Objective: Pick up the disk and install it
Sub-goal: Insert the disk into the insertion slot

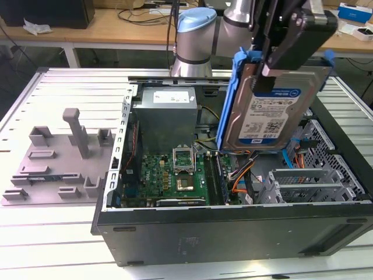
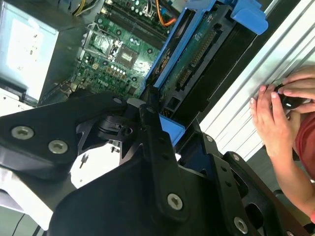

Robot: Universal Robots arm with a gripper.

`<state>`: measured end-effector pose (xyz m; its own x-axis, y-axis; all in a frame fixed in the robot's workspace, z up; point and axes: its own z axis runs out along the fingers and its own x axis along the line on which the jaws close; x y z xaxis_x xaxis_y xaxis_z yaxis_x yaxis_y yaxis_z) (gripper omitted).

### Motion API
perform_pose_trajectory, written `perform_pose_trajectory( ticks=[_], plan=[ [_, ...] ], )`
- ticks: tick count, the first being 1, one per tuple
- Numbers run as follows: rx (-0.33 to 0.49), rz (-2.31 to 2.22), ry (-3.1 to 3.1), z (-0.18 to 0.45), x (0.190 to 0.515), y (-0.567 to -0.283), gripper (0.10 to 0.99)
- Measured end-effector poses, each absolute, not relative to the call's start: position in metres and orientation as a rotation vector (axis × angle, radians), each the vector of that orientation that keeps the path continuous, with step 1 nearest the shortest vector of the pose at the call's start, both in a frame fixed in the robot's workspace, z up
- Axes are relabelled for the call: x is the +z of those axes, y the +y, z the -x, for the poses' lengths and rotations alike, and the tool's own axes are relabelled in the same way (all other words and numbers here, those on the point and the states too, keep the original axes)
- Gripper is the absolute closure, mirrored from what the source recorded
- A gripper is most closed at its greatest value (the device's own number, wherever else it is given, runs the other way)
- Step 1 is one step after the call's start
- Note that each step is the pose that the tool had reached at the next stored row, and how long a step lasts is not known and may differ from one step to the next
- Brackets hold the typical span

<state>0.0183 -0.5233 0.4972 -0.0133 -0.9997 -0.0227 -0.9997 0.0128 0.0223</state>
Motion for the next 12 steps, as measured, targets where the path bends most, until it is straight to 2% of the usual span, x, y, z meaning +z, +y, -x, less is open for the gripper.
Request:
perform_pose_trajectory(
  ticks=[12],
  plan=[
    [0.05,2.206,2.235,-0.056,0.496,-0.526,0.722]
  ],
)
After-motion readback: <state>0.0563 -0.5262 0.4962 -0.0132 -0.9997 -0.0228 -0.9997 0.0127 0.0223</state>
